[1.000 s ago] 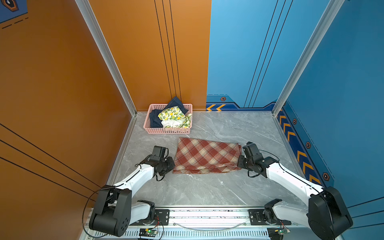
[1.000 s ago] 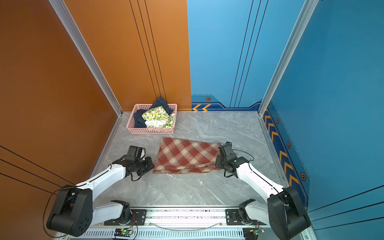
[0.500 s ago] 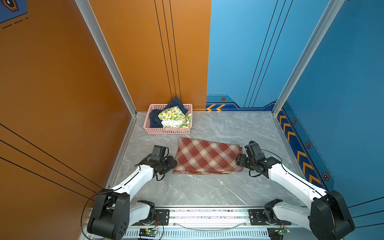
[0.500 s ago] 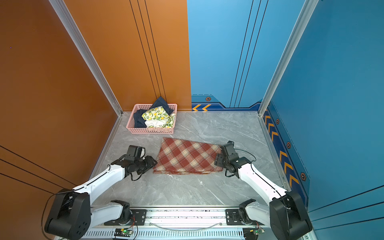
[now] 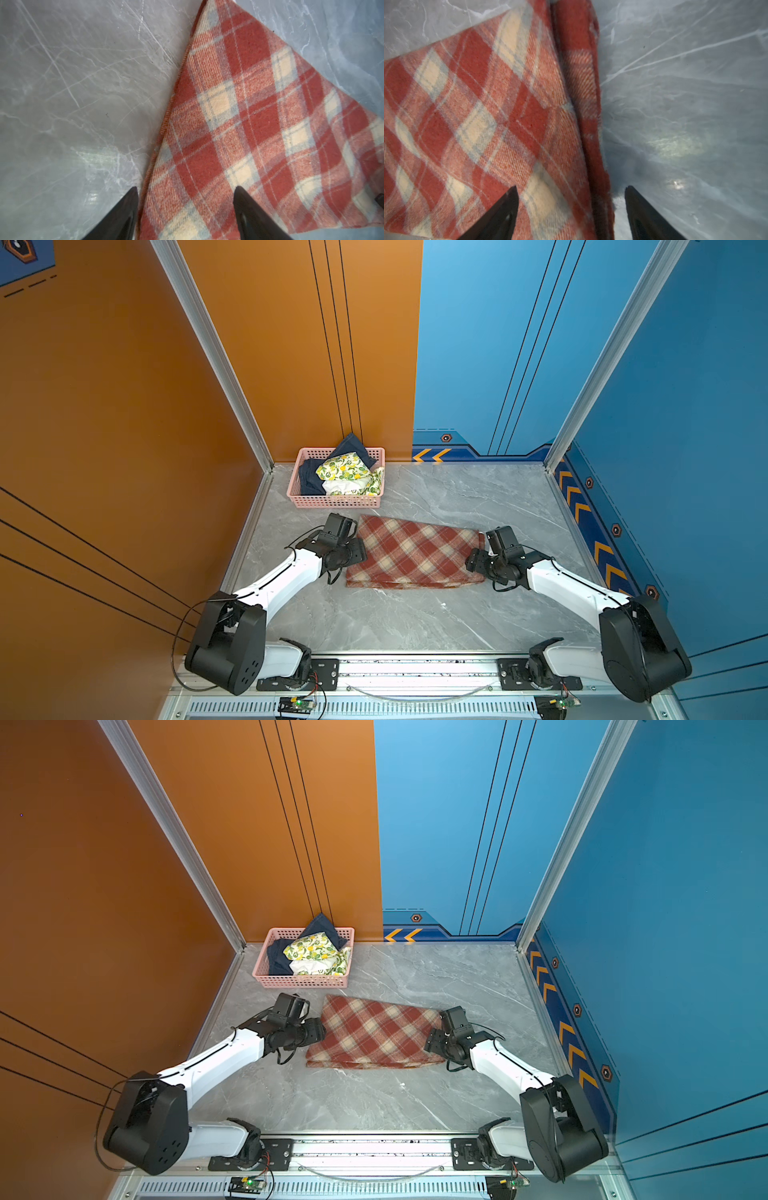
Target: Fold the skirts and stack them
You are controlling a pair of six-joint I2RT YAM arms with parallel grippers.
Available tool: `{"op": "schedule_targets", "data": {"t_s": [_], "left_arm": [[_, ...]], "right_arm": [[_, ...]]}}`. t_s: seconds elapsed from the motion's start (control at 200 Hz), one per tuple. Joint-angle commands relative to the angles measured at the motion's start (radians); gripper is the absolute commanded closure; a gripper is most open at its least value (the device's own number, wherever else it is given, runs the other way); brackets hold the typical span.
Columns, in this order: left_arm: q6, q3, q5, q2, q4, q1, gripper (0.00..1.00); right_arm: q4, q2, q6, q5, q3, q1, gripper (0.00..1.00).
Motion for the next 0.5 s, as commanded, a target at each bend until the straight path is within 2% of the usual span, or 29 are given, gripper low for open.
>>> {"op": "schedule_targets", "data": {"t_s": [0.0,0.245,0.295,0.34,0.385,0.496], "left_arm": [[0.040,0.042,-0.092,0.048,-0.044,-0.008,0.25],[0.021,0.056,-0.078,0.174,-0.024,0.003,0.24],[0.016,0.052,-0.069,0.193,-0.017,0.004,0.25],[0.013,0.048,-0.062,0.208,-0.011,0.005,0.27],[0.007,0.043,-0.056,0.220,-0.005,0.007,0.30],[-0.005,0.035,-0.019,0.251,0.011,0.006,0.37]], "right_arm": [[0.047,0.032,0.024,-0.049,-0.015,-0.009,0.24],[0.082,0.072,0.033,-0.075,-0.041,-0.011,0.33],[0.092,0.079,0.034,-0.081,-0.045,-0.013,0.38],[0.097,0.085,0.032,-0.087,-0.045,-0.013,0.47],[0.103,0.090,0.030,-0.091,-0.044,-0.014,0.62],[0.110,0.085,0.022,-0.090,-0.036,-0.020,0.91]]}}
